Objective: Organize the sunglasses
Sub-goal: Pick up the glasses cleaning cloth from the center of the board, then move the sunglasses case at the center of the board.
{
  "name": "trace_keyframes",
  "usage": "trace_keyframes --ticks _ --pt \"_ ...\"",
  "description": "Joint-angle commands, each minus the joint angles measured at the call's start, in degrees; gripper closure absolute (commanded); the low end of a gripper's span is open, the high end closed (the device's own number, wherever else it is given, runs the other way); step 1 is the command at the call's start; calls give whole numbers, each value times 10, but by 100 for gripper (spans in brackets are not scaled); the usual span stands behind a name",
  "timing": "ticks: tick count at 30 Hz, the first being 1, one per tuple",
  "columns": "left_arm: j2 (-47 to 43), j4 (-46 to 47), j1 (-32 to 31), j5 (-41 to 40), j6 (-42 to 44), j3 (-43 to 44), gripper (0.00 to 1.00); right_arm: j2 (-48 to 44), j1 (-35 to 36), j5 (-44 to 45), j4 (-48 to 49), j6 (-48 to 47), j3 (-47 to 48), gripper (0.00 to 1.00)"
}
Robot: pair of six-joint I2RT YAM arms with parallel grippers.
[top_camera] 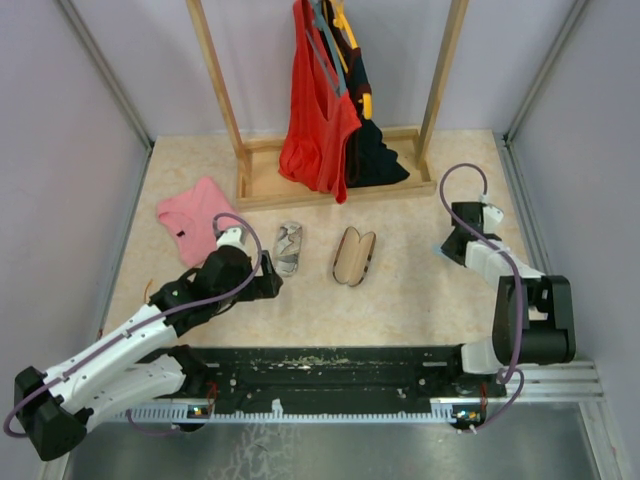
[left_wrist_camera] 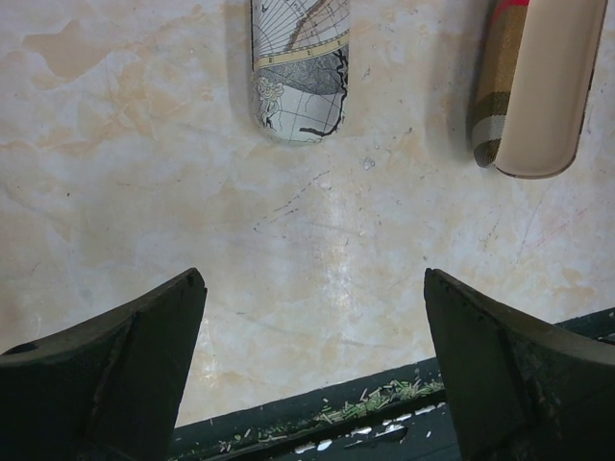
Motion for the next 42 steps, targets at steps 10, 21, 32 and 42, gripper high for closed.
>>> trace_keyframes --ticks 10,21,32,42 --pt "34 42 1 75 21 -5 3 -145 -6 -13 -10 -25 16 100" --pt "47 72 -18 103 29 -12 8 -240 79 -112 -114 -90 92 100" --pt "1 55 -17 37 20 -14 8 -323 389 -202 -93 -145 95 100" --pt "-22 58 -17 2 8 -24 9 -276 567 -363 4 -140 27 100"
